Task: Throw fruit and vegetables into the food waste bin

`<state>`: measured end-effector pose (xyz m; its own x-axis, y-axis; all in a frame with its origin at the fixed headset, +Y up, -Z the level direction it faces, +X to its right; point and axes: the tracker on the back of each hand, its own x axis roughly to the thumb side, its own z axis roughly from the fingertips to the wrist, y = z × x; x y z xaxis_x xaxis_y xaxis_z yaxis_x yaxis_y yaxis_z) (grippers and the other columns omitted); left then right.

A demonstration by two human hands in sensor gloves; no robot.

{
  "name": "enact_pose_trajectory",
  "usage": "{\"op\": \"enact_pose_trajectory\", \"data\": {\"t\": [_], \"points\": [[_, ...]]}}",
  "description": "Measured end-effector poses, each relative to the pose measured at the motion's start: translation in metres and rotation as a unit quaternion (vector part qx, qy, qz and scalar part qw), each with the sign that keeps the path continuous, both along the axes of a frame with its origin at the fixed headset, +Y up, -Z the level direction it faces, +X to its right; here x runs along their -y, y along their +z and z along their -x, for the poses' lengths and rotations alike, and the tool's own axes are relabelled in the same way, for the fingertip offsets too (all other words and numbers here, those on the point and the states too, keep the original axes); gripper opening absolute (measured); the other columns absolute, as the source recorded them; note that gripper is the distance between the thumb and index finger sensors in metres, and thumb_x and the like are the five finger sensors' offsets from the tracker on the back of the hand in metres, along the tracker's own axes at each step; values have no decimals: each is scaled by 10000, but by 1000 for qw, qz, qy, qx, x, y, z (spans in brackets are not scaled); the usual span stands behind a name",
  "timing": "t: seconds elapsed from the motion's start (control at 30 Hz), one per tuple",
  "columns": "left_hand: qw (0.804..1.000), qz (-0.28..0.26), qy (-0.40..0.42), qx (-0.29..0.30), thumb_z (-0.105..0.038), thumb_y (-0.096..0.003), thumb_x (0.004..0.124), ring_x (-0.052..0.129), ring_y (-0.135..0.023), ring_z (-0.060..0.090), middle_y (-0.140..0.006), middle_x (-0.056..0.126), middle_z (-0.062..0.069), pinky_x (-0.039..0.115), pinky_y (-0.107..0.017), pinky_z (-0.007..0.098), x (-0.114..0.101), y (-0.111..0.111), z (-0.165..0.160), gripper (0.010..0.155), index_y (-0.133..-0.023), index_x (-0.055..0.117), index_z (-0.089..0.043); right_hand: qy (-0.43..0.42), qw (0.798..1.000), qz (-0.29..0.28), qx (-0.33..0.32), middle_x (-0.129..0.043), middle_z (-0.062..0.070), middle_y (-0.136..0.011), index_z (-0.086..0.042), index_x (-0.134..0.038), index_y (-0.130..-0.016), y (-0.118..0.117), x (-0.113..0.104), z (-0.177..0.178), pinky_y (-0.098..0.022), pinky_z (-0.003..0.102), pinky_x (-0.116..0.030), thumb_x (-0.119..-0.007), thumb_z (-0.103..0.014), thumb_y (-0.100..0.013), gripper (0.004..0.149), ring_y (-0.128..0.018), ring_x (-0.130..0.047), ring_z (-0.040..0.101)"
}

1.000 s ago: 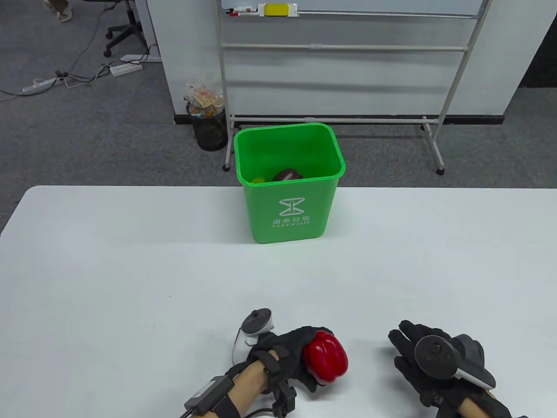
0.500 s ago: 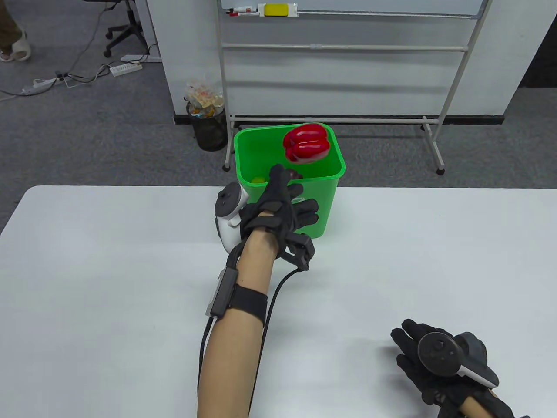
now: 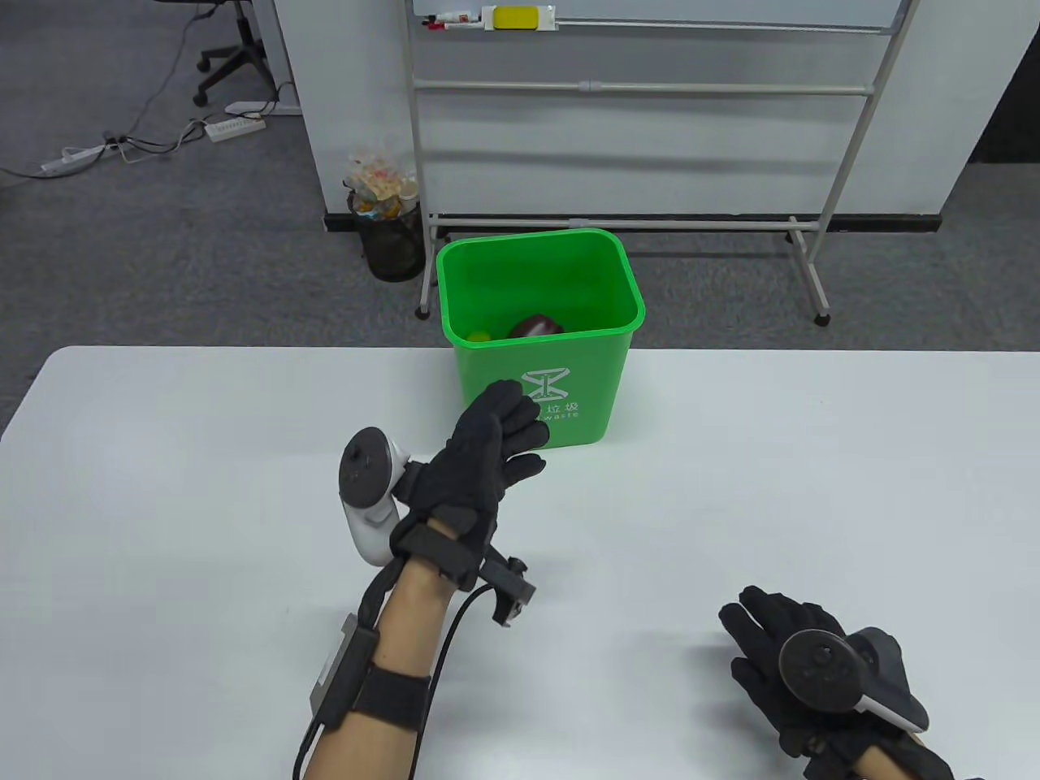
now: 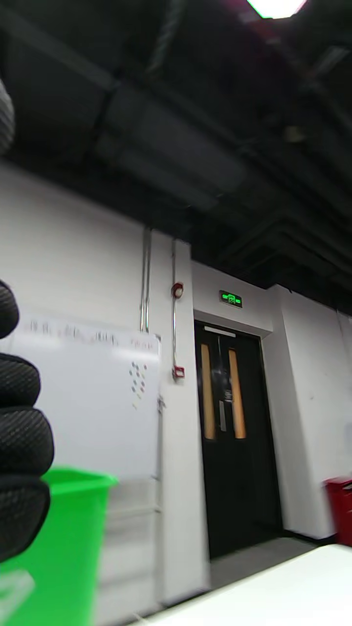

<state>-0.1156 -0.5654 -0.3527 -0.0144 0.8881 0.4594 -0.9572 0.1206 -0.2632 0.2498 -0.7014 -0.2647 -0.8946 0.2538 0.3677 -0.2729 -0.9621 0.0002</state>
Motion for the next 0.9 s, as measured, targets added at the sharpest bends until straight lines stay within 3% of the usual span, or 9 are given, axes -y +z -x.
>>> {"op": "enact_pose_trajectory", "data": {"t": [0.07, 0.13, 0.27, 0.33, 0.4, 0.5, 0.6, 0.77, 0.9], "points": [[993, -64, -90, -46, -667, -471, 587, 548, -944, 613, -1103, 401, 315, 551, -639, 734, -8, 23, 0, 845, -1071, 384, -108, -4, 1000, -12, -2, -537, 146, -1110, -189, -617, -1037, 3, -4, 1, -717, 701, -477, -730, -450, -421, 679, -1027, -628, 448], [966, -132, -202, -90, -656, -469, 600, 477, -967, 621, -1115, 351, 313, 496, -650, 755, -10, 46, -1, 844, -1077, 373, -117, -9, 999, -44, -4, -531, 136, -1117, -194, -607, -1043, 7, -11, 4, -723, 704, -466, -732, -448, -422, 682, -1037, -617, 443], [869, -220, -399, -194, -649, -452, 625, 391, -999, 617, -1130, 304, 302, 428, -662, 779, 6, 81, 1, 849, -1081, 379, -134, -15, 993, -113, -8, -499, 111, -1138, -227, -580, -1055, 15, -21, 9, -742, 721, -410, -736, -449, -423, 688, -1074, -565, 426], [789, -241, -510, -244, -663, -436, 606, 317, -1014, 607, -1135, 264, 295, 378, -665, 787, 30, 89, 2, 856, -1085, 391, -147, 13, 990, -138, -9, -424, 96, -1165, -265, -542, -1071, 16, -22, 14, -752, 745, -314, -747, -478, -413, 722, -1123, -444, 414], [724, -235, -593, -263, -684, -419, 584, 237, -1023, 597, -1137, 186, 280, 324, -664, 795, 56, 88, 2, 885, -1089, 348, -157, 59, 992, -114, 5, -241, 42, -1200, -368, -409, -1101, 14, -18, 16, -744, 768, -161, -728, -563, -404, 792, -1162, -230, 390], [661, -200, -677, -254, -705, -395, 549, 140, -1026, 587, -1134, 110, 257, 252, -664, 798, 99, 79, 2, 917, -1092, 277, -175, 106, 990, -89, 30, -57, 2, -1194, -434, -244, -1099, 8, -9, 13, -727, 773, -49, -677, -638, -399, 847, -1164, -65, 365], [638, -161, -721, -217, -710, -384, 535, 86, -1019, 583, -1126, 52, 240, 208, -658, 794, 125, 71, 4, 925, -1089, 240, -190, 106, 991, -70, 52, -49, 1, -1192, -436, -233, -1096, -1, -2, 5, -725, 774, -44, -673, -638, -397, 850, -1165, -63, 362], [658, -128, -714, -201, -702, -377, 543, 104, -1019, 583, -1123, 67, 243, 213, -654, 793, 143, 68, 6, 921, -1086, 266, -182, 90, 991, -38, 87, -86, 15, -1189, -405, -246, -1098, -14, 6, -9, -730, 770, -47, -685, -605, -404, 846, -1167, -81, 363], [656, -128, -715, -204, -701, -376, 542, 110, -1019, 582, -1122, 69, 243, 213, -652, 792, 143, 67, 5, 918, -1084, 277, -180, 93, 991, -31, 88, -94, 19, -1189, -393, -255, -1099, -16, 10, -11, -731, 769, -51, -691, -596, -405, 845, -1168, -92, 362]]}}
